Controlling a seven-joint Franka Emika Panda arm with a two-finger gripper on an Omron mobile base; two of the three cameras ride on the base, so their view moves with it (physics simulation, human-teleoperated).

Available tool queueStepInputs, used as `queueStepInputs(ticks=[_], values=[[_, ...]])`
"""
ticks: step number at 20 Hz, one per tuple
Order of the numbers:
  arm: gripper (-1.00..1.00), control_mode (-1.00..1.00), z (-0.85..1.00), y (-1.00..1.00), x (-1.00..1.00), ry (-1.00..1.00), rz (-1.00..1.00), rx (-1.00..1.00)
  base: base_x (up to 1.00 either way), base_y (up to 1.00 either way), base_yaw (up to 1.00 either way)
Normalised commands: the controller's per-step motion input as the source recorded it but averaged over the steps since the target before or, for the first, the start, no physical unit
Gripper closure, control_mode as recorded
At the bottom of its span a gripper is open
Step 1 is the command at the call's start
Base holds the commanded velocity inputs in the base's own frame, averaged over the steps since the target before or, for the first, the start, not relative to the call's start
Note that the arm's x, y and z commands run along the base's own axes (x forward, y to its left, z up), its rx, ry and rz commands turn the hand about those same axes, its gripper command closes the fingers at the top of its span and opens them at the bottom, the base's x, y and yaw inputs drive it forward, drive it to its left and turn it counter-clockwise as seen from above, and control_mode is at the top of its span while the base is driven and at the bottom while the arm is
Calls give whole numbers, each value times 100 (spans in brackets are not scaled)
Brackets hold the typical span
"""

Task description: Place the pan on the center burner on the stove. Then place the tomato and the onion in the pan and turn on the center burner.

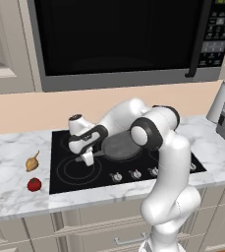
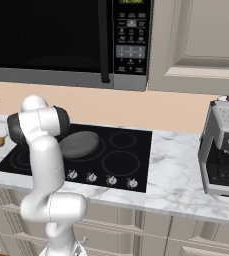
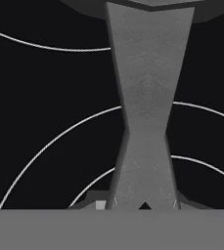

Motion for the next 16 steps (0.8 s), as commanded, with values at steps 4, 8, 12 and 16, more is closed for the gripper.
queueStepInputs(ticks=[4,8,12,16], values=[[-100,-100,-31,-33,0,-8,5,0,0,0,0],[-100,-100,-11,-33,-4,-15,4,0,0,0,0],[-100,-100,3,-20,-9,-30,1,0,0,0,0],[-100,-100,29,-5,0,-38,0,0,0,0,0]])
